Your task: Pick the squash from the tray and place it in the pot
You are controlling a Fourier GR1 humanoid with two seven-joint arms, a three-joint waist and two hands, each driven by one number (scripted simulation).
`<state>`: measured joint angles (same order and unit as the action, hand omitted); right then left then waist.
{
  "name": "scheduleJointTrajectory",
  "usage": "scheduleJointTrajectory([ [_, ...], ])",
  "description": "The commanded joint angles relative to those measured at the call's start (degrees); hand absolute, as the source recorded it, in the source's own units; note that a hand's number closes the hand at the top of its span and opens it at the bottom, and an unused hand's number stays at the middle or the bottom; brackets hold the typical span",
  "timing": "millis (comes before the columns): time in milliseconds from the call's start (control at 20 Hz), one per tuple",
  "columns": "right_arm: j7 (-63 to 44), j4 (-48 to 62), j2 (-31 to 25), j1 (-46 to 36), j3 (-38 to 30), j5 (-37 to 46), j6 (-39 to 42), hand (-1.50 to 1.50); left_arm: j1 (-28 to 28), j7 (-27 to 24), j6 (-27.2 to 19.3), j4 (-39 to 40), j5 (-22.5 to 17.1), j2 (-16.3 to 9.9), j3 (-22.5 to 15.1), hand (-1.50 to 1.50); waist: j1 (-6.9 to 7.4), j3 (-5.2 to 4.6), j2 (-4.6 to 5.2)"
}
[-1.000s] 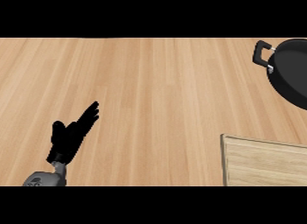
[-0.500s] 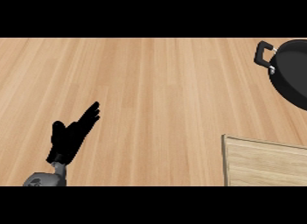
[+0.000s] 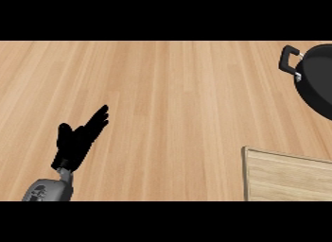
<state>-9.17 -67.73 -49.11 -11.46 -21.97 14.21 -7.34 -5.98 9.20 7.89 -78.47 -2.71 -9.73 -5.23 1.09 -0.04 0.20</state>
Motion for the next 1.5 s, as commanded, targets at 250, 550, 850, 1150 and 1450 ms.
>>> scheduleJointTrajectory([
  [250, -1.96, 20.69, -1.23, -19.85, 11.32, 11.33, 3.67, 1.5, -1.38, 0.18, 0.63, 0.28, 0.14, 0.77, 0.27, 0.0, 1.23, 0.09, 0.38],
  [550, -7.98, 29.5, -1.25, -24.37, 20.85, 24.97, 2.91, 1.5, -1.69, 0.02, 0.77, 0.79, 0.82, 1.94, -1.14, 0.0, 2.65, 0.09, 0.85],
  [850, -12.0, 43.09, 2.72, -31.11, 20.64, 24.1, 14.25, 1.5, -0.41, -0.26, 1.49, 0.06, 1.4, 0.64, -1.17, 0.0, 3.17, 0.18, 0.98],
  [1150, -16.06, 53.18, 6.71, -37.64, 20.25, 25.59, 17.03, -1.5, -0.45, -1.24, 0.89, 0.76, 2.2, 2.5, -2.33, 0.0, 2.93, 0.26, 1.19],
  [1450, -5.36, 47.29, 8.23, -39.44, 9.79, 16.83, -0.78, -1.5, -0.07, -1.96, 0.73, 0.32, 1.71, 1.79, -0.94, 0.0, 1.88, 0.43, 0.92],
])
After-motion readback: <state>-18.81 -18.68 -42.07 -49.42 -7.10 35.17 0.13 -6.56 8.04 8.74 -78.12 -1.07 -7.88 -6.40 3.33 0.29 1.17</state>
